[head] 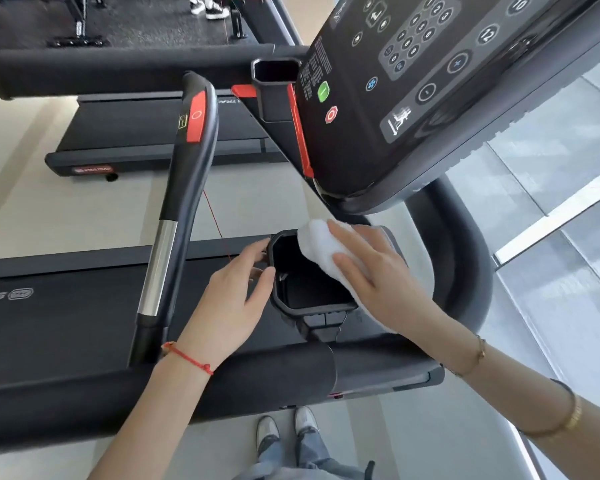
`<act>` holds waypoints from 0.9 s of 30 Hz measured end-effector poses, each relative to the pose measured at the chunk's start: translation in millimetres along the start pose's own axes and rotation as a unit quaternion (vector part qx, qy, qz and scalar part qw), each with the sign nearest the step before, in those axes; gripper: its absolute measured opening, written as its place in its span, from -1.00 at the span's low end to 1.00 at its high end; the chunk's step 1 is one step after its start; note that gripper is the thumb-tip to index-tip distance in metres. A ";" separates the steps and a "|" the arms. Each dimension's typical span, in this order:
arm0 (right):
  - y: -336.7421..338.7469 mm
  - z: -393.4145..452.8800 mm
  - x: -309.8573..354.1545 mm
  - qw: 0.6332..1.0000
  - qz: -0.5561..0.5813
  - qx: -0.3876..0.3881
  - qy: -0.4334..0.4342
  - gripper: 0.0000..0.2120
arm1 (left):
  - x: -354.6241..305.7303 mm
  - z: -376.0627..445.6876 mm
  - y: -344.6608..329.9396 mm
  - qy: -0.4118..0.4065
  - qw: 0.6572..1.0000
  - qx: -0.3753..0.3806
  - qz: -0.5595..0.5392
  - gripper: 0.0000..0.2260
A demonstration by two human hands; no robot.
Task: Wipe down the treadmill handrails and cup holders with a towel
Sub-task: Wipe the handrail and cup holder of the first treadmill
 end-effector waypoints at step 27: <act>-9.6 49.5 36.7 0.966 -0.216 0.009 0.145 -0.50 | 1.6 1.5 -0.9 0.036 0.999 -0.008 0.008 -0.62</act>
Point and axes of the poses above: each hand's wrist, its own z-axis towards the middle knuckle, its own y-axis out of the back of the hand, x = y × z, the point moved 5 cm from there along z, towards the middle knuckle, and after that the axes turned 7 degrees about -z, right-handed, at the moved point
